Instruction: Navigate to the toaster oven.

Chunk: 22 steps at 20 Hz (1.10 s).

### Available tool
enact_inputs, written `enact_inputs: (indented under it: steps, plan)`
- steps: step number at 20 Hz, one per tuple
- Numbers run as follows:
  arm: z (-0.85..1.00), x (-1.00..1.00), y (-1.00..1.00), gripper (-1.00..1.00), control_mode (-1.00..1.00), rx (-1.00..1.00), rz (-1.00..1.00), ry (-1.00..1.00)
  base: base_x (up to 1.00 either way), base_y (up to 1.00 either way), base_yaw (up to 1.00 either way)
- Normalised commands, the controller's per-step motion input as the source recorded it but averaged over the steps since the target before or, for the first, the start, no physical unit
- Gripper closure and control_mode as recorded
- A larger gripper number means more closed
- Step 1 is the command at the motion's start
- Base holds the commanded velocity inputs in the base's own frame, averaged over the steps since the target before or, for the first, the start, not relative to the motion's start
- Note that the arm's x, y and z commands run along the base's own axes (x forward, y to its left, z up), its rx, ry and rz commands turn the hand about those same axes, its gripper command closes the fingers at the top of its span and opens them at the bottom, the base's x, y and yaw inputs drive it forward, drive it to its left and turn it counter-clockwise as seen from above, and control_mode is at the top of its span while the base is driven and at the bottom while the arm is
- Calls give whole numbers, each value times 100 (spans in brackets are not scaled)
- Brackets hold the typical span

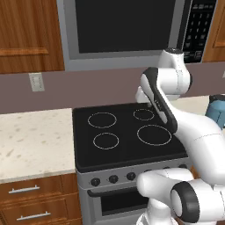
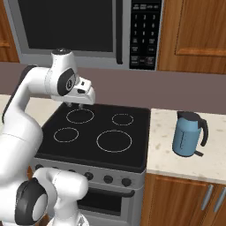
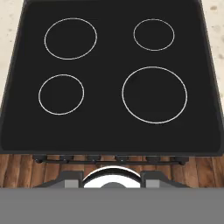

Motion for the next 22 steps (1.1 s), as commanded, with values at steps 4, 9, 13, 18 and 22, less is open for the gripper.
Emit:
enact_inputs:
  steps: [4, 9, 13, 18, 22]
  plan:
    - [0, -52, 0, -100, -100, 0, 0, -2, 0, 0, 0]
    - [0, -99, 0, -100, -100, 0, 0, -13, 0, 0, 0]
    - [16, -94, 0, -100, -100, 0, 0, -25, 0, 0, 0]
    - [38, -81, -3, -100, -100, 0, -3, -23, 0, 0, 0]
    - [26, -58, -24, -100, 100, 0, -1, -14, -21, -19, 0]
